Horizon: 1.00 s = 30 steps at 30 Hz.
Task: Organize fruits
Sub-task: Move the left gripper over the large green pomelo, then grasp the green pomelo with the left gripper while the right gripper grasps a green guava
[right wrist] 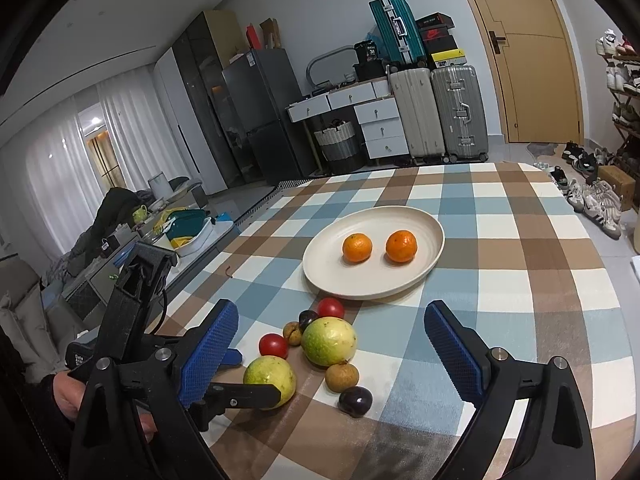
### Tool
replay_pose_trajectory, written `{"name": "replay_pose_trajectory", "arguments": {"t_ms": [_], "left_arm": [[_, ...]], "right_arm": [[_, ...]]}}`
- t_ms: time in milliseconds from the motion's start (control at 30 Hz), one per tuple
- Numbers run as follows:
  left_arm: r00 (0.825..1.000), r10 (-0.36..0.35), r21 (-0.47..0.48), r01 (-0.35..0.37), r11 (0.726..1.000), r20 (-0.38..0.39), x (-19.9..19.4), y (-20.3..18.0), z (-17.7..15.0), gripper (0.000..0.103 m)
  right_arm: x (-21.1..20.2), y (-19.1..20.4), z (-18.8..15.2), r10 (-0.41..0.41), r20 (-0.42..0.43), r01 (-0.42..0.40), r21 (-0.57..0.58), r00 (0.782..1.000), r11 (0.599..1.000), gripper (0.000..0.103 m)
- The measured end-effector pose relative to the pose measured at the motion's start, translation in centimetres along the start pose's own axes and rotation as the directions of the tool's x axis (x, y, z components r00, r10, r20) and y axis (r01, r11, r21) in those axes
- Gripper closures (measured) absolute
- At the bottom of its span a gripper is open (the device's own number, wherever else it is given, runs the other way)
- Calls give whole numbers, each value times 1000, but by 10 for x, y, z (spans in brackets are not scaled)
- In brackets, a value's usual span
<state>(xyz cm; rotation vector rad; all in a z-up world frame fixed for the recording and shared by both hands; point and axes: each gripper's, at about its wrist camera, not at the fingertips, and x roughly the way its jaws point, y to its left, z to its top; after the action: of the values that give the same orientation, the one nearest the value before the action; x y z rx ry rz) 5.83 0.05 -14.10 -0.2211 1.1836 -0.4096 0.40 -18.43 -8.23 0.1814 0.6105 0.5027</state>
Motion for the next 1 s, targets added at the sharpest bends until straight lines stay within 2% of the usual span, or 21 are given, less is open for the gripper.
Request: {"name": "replay_pose_trajectory", "arguments": {"t_ms": [200,300,367,467,1000], "left_arm": [[1000,-15,4,15,1000,-15,7,-1,0,9],[999,-33,7,33,999,-11,8,-3,1,21],[999,-42,16,42,999,-14,9,-5,1,42],[998,-58,19,59,998,-20,10,-5,0,57],[996,-84,35,84,996,4,-6,-4,-6,57]], "right_arm": [[-1,-3,-2,-1,-4,1,10,1000,1000,7],[-1,-3,-2,-2,-5,2,10,1000,1000,7],[0,-4,-2,-1,-7,1,10,1000,1000,7],[0,-3,-3,-1,-10,1,5,1000,1000,7],[1,-5,-2,-15,-25,16,7,1000,1000,7]]}}
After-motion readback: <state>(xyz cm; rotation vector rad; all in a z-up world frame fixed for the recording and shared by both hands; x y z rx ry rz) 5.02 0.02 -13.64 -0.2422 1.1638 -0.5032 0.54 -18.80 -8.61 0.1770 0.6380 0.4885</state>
